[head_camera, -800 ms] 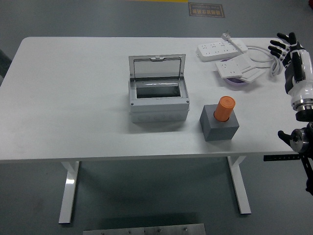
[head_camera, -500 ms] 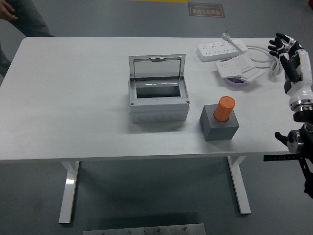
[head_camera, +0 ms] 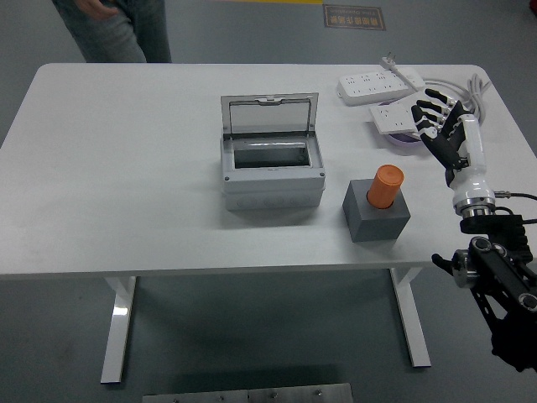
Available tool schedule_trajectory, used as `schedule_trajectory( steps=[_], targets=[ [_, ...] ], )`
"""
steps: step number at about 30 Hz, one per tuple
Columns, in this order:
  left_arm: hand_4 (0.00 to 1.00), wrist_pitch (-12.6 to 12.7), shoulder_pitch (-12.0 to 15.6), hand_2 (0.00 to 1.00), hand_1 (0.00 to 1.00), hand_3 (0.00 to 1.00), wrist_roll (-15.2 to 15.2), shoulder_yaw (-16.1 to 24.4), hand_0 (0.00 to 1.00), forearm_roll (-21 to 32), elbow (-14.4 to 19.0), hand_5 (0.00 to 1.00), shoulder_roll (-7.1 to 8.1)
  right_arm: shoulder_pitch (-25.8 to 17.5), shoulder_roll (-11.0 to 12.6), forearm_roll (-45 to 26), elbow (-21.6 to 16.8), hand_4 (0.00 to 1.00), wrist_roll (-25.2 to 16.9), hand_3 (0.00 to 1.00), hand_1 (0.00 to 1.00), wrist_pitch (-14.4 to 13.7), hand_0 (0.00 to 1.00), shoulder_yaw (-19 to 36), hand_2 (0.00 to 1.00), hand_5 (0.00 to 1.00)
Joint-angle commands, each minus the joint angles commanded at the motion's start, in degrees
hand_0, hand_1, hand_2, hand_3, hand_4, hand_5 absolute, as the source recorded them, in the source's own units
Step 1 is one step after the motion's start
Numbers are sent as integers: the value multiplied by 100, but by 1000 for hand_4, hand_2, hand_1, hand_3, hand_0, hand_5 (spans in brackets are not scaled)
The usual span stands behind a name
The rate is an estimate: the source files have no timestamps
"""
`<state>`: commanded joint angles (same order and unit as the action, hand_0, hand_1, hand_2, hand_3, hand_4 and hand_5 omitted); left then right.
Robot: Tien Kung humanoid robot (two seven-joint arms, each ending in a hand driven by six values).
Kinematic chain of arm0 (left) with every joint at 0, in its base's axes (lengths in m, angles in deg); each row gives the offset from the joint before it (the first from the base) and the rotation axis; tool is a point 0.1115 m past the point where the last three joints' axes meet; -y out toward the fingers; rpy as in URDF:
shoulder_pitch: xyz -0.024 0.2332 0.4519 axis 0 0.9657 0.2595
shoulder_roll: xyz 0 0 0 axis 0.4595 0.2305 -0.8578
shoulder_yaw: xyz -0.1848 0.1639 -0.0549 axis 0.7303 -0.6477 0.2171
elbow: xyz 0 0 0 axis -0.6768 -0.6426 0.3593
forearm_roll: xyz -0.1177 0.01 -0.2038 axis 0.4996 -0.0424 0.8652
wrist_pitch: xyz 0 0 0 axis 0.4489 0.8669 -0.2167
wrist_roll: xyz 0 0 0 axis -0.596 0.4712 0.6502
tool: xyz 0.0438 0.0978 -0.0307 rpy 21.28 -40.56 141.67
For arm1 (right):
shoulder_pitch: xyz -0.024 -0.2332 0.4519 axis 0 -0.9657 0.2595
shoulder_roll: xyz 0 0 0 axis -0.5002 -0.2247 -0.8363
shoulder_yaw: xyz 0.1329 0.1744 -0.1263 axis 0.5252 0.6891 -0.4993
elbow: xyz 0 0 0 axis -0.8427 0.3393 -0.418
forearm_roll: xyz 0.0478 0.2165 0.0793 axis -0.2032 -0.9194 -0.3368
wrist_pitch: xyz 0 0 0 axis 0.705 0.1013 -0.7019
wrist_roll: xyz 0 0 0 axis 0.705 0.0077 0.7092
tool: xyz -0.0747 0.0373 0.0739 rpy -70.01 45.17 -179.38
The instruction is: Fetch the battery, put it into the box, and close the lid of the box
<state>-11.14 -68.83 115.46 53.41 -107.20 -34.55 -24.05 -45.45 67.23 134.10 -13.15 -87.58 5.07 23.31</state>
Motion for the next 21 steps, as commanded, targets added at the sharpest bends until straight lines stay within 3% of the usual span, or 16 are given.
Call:
schedule_trajectory(
  steps=[1, 6, 12, 21],
  targets=[
    [271, -5, -3, 616, 729, 541, 0, 4, 544, -10, 0, 2, -1, -3, -6, -6, 35, 769, -9, 721, 652, -6, 622, -52, 685, 257],
    [271, -28, -21, 616, 729, 541, -1, 24, 544, -54, -2, 2, -4, 23, -48, 4, 264, 769, -63, 721, 652, -49, 622, -267, 685, 257],
    [272, -54, -52, 617, 730, 540, -18, 36, 543, -96, -11, 2, 0, 86, -112, 131, 577, 783, -84, 730, 658, -97, 640, -422, 689, 273],
    [271, -66, -72, 617, 731, 540, -14, 43, 543, -114, -10, 2, -5, 90, -151, 115, 744, 794, -140, 727, 658, -180, 655, -714, 688, 299]
  ],
)
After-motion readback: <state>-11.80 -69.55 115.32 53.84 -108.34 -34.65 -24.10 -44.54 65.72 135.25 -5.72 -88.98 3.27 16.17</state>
